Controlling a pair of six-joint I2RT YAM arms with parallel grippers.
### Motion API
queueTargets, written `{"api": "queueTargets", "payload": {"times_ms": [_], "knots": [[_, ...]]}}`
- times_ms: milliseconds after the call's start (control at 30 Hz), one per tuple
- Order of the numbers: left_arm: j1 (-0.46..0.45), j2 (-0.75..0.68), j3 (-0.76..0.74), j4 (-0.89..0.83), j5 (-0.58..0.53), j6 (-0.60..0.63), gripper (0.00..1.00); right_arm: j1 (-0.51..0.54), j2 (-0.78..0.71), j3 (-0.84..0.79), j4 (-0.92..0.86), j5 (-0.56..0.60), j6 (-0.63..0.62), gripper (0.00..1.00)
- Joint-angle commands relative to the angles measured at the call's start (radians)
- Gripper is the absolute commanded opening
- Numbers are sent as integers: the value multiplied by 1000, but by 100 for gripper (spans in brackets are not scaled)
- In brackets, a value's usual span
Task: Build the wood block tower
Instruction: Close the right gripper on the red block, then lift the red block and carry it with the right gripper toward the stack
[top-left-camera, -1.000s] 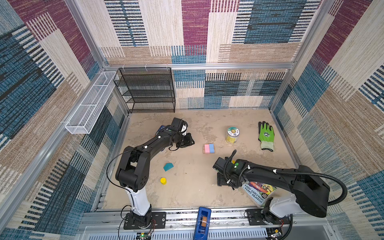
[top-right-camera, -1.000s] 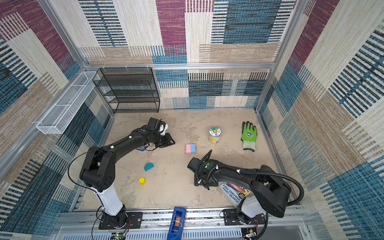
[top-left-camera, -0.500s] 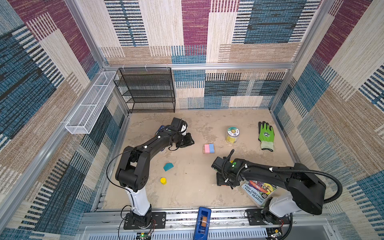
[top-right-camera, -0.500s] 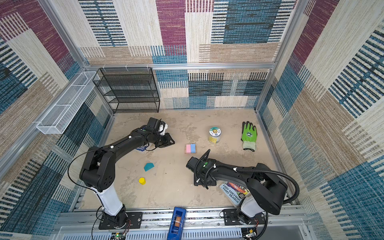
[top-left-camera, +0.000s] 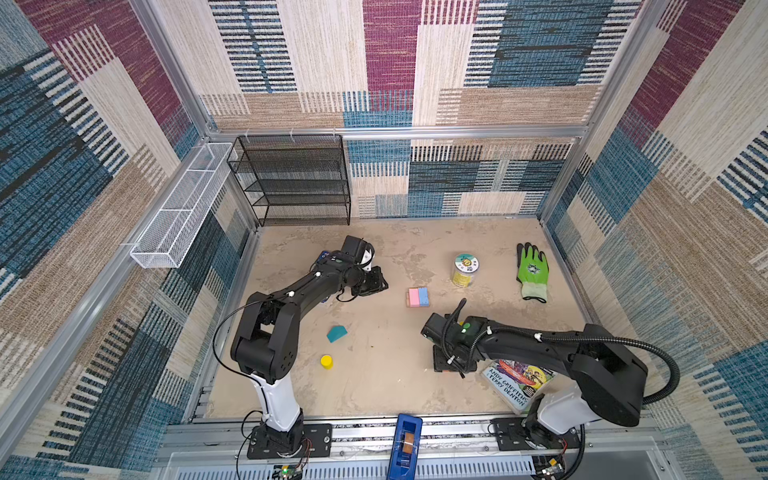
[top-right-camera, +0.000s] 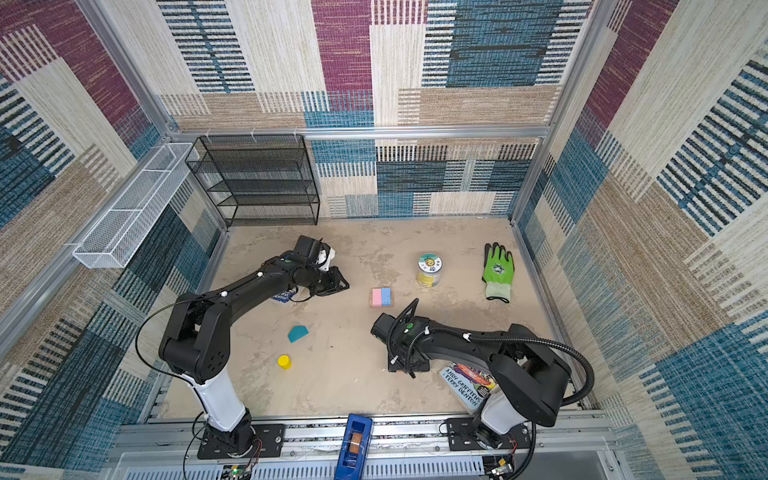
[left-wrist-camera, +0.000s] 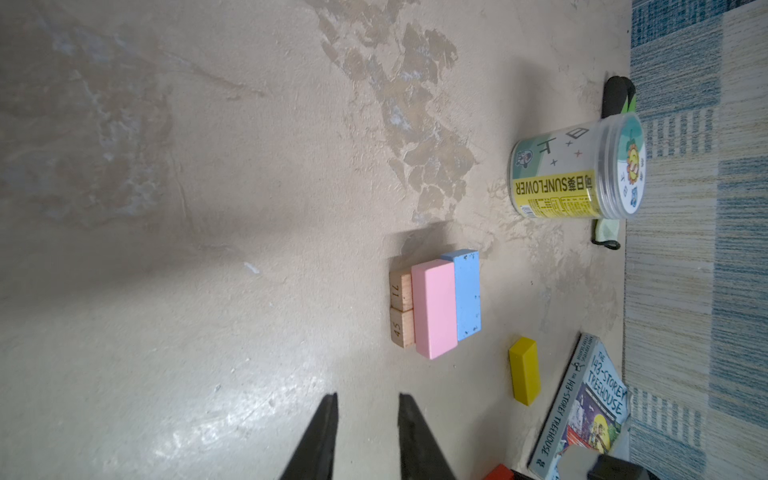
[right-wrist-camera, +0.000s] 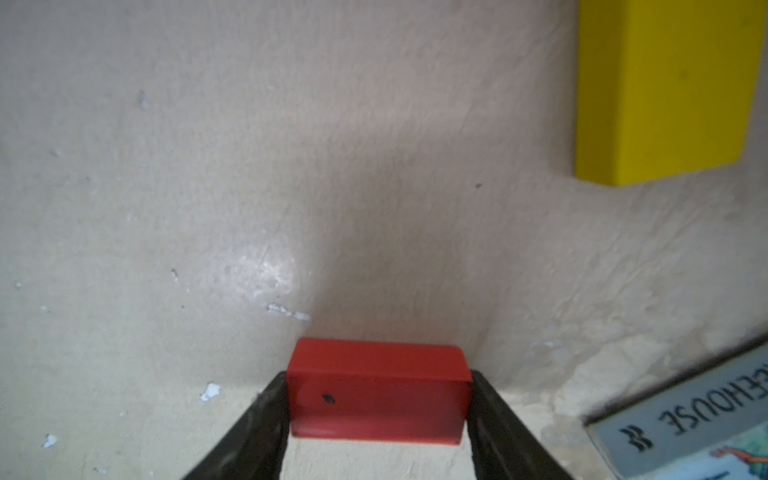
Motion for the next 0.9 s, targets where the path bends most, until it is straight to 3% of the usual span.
{"api": "queueTargets", "payload": {"times_ms": [0,233,567,867], "knots": [[1,-4,-3,12,17,17,30,1,3,6,-5,-11,-6,69],[1,-2,-3,14,18,15,30,1,4,13,-12,-14,-6,73],[4,-2,-2,14,21,16,30,0,11,15,-14,-23,-10,62],[4,0,-2,16,24,15,30,0,18,24,-28,-26,-16,73]]}}
